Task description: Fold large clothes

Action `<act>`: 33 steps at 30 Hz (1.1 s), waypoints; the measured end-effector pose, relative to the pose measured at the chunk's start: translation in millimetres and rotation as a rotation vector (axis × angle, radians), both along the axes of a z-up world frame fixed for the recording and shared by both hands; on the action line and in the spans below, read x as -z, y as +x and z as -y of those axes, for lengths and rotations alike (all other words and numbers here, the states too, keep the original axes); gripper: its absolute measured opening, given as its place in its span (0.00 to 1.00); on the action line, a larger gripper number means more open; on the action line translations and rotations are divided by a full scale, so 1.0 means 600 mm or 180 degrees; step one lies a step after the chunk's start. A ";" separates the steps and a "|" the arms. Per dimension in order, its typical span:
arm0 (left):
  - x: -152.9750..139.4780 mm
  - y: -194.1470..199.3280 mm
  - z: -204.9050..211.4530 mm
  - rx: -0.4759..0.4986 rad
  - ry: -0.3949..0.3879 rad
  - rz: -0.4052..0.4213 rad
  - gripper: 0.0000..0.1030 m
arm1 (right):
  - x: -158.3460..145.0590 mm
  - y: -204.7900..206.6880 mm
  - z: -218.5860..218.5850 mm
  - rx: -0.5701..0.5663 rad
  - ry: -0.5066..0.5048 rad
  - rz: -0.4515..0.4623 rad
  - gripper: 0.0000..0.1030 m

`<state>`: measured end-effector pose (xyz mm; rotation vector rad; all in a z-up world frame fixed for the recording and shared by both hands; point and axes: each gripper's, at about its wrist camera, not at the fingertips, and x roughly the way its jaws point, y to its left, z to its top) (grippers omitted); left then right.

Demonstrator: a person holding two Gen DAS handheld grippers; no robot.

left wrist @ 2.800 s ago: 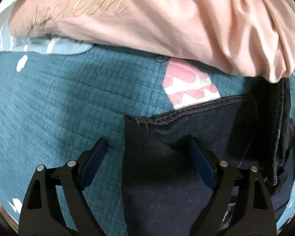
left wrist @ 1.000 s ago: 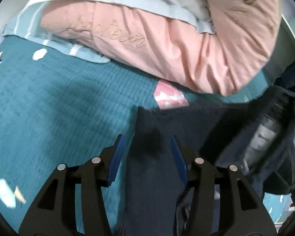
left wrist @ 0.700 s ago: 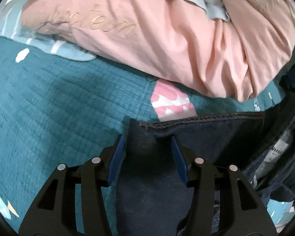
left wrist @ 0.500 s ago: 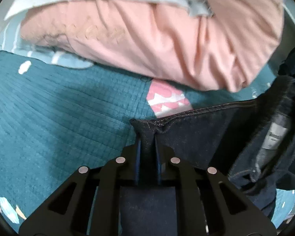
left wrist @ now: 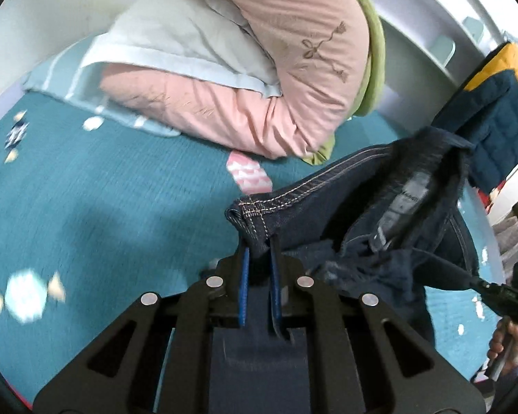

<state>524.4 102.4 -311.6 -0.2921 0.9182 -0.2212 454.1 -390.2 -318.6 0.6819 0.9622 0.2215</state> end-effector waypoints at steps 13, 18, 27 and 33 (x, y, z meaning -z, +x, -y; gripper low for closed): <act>0.066 -0.341 -0.054 -0.0313 -0.0209 -0.0426 0.09 | -0.010 -0.247 0.020 -0.0013 -0.0128 -0.0248 0.09; 0.151 -0.413 -0.037 -0.0271 -0.0048 -0.0800 0.09 | 0.061 -0.326 0.007 -0.0075 -0.0320 -0.0624 0.01; 0.156 -0.459 -0.048 -0.0323 -0.0027 -0.0826 0.16 | 0.099 -0.381 0.042 0.0255 -0.0173 -0.0750 0.04; 0.091 -0.478 -0.053 -0.0581 0.0096 -0.0603 0.29 | 0.076 -0.348 0.007 0.0181 -0.0129 -0.0573 0.04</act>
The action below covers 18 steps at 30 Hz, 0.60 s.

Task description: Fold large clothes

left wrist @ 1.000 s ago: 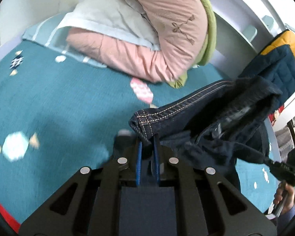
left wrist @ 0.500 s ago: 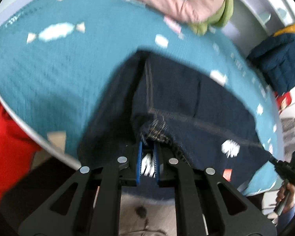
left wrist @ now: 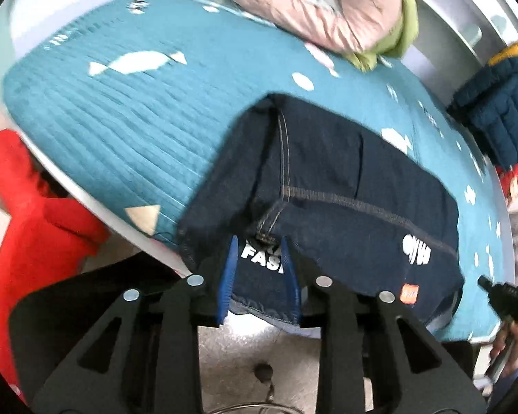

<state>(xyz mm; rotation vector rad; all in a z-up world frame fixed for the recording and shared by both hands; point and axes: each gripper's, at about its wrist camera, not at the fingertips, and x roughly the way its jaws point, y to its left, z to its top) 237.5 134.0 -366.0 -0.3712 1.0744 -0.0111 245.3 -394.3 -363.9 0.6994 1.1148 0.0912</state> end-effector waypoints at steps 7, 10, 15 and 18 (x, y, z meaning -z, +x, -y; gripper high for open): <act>-0.002 0.046 0.120 0.0653 -0.0118 0.0186 0.43 | 0.062 0.055 -0.064 -0.0221 -0.0161 -0.0271 0.04; 0.082 0.080 0.150 0.0667 0.0099 -0.0287 0.60 | 0.123 0.050 -0.047 -0.0066 -0.0109 -0.0593 0.00; 0.131 0.080 0.136 0.0587 -0.0046 -0.0433 0.54 | 0.115 0.053 -0.054 -0.0166 -0.0300 -0.0640 0.00; 0.113 0.080 0.117 0.0614 -0.0250 -0.0445 0.54 | 0.096 0.066 -0.070 -0.0206 -0.0505 -0.0760 0.06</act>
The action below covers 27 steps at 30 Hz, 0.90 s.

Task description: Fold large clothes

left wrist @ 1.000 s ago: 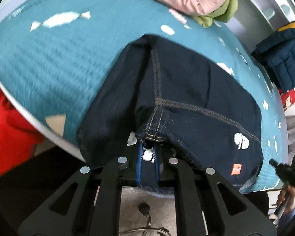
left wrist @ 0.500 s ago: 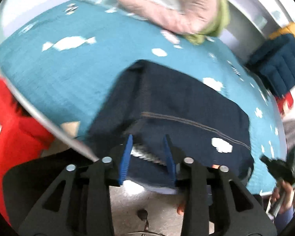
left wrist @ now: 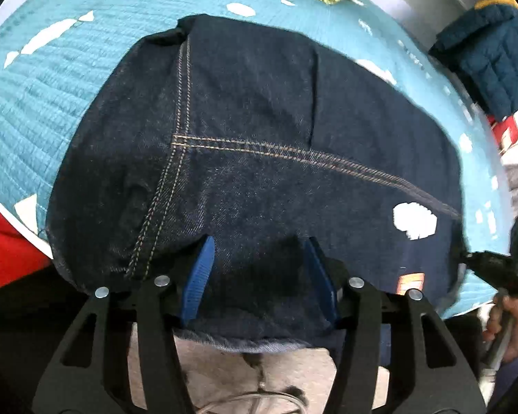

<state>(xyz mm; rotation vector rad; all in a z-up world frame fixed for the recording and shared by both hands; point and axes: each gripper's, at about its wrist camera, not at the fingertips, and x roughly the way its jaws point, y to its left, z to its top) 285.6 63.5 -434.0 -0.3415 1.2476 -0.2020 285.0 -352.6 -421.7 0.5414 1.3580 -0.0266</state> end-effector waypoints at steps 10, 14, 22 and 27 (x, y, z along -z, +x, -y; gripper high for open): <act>-0.046 0.031 -0.155 -0.0540 0.0117 0.0257 0.69 | -0.115 0.130 -0.200 -0.0850 0.0192 0.0672 0.06; -0.022 0.039 -0.173 -0.0594 0.0190 0.0167 0.69 | -0.075 0.197 -0.270 -0.0918 0.0062 0.0436 0.06; 0.009 0.045 -0.195 -0.0700 0.0122 -0.0006 0.73 | 0.011 0.247 -0.293 -0.0734 -0.0044 0.0066 0.00; 0.012 0.033 -0.205 -0.0744 0.0065 -0.0021 0.75 | -0.013 0.200 -0.278 -0.0706 0.0145 -0.0009 0.03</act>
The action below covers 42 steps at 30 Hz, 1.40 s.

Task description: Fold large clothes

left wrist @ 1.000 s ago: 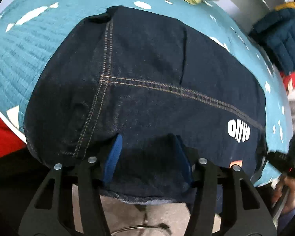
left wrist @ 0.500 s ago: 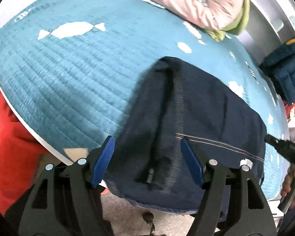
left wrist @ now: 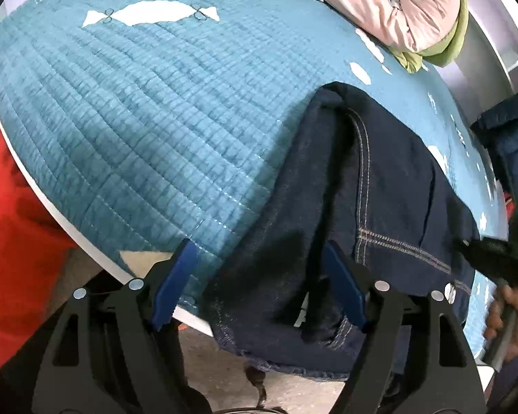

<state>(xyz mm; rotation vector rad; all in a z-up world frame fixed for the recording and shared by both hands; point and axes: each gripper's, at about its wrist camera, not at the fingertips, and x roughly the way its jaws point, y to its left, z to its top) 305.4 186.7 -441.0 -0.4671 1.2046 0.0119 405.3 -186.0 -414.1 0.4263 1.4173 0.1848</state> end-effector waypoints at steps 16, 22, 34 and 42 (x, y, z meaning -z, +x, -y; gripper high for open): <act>0.013 -0.073 -0.032 -0.0188 -0.0078 -0.0199 0.77 | 0.024 -0.209 -0.007 -0.0027 0.0210 -0.0037 0.00; 0.024 -0.063 -0.042 -0.0282 0.0019 -0.0134 0.77 | 0.045 -0.223 0.010 0.0133 0.0432 0.0032 0.00; 0.039 -0.058 -0.023 -0.0129 -0.0081 -0.0363 0.53 | 0.030 -0.239 0.010 0.0243 0.0451 0.0127 0.03; -0.013 -0.081 0.000 0.0185 -0.0036 -0.0134 0.10 | -0.002 -0.247 -0.016 0.0066 0.0318 0.0249 0.37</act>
